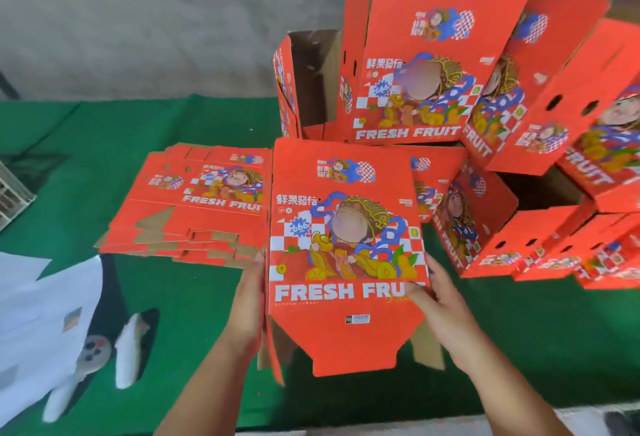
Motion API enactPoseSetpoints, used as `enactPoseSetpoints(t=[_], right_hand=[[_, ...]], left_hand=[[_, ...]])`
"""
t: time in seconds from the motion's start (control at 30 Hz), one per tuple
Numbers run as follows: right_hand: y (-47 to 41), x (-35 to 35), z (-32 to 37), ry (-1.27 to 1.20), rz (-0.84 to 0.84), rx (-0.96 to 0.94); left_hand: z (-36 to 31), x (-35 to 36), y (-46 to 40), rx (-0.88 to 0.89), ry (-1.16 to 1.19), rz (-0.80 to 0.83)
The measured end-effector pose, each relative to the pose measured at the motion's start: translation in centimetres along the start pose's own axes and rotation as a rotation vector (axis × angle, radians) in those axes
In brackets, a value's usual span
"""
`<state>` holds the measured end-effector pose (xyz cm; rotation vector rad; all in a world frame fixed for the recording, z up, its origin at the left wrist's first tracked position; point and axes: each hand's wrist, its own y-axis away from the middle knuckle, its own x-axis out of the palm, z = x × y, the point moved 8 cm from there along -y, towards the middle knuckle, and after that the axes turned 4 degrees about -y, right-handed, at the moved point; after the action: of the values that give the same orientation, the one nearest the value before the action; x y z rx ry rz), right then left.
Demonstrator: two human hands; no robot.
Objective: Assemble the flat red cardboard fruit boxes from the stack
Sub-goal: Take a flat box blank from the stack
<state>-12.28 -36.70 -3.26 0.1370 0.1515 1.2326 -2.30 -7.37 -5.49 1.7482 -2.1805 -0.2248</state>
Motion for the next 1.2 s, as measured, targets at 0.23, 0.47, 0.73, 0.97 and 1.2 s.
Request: enactPoseSetpoints(t=[0.23,0.47,0.73,0.97,1.2], right_hand=[[0.8,0.0,1.1,-0.118,0.128,0.208],[0.4,-1.9,1.6,-0.503,0.285,0.312],[-0.3,-2.3,5.1,-0.501,0.252,0.09],[-1.5,-4.6,7.3,0.09,-0.055,0.014],[-2.7,-7.2,8.6,-0.02,-0.26,0.044]], left_hand=[[2.1,-4.4,1.2,-0.281,-0.051,-0.196],[1.0,-4.9,2.1,-0.286,-0.024,-0.153],[-2.5,-1.8,4.0,-0.154,-0.105,-0.04],[-4.7,1.8,4.9,-0.116,-0.173,0.112],[-4.5,-0.5,2.6,-0.201,-0.289,-0.217]])
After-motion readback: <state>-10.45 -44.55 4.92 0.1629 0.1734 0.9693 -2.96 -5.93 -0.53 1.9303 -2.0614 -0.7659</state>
